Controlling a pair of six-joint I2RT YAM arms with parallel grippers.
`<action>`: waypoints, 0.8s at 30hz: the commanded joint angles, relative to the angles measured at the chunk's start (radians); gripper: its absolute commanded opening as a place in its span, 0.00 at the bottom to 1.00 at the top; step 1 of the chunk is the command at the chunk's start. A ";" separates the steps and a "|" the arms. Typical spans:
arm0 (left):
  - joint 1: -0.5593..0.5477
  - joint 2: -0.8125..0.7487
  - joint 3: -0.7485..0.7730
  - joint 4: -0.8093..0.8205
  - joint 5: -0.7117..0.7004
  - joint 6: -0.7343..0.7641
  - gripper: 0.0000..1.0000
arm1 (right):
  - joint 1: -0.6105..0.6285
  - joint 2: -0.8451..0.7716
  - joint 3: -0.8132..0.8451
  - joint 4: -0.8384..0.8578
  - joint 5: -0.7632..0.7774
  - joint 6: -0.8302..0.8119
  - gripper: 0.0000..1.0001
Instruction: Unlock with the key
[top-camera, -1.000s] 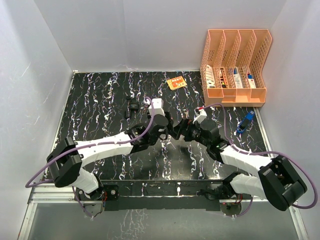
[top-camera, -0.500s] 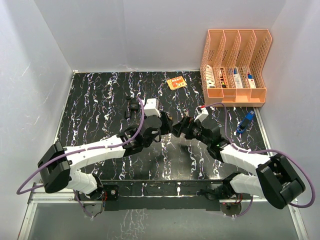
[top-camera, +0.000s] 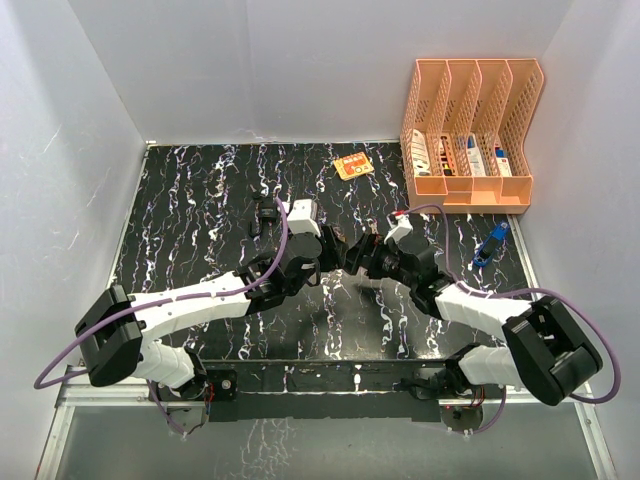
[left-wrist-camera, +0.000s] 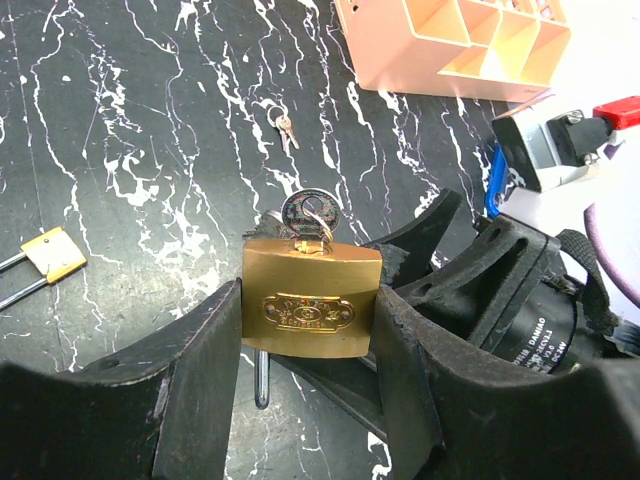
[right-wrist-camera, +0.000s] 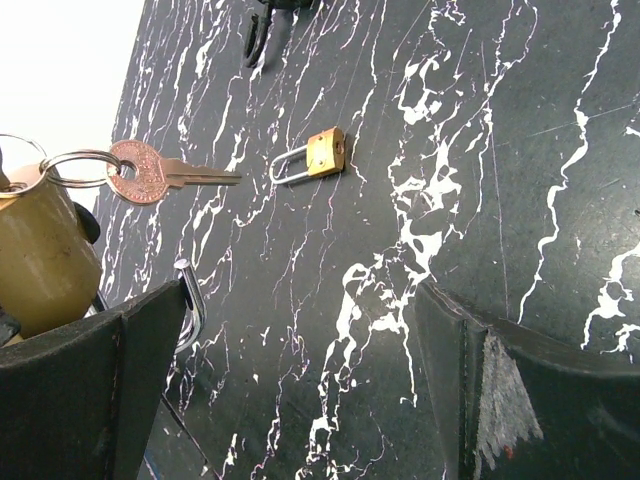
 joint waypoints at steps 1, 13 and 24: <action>0.001 -0.062 0.009 0.108 0.004 -0.016 0.00 | -0.010 0.005 0.041 0.005 0.016 -0.034 0.96; 0.017 -0.048 0.023 0.034 -0.082 0.008 0.00 | -0.012 -0.131 0.076 -0.178 0.120 -0.088 0.96; 0.022 -0.023 0.051 0.054 -0.045 0.007 0.00 | -0.013 -0.050 0.109 -0.195 0.115 -0.088 0.96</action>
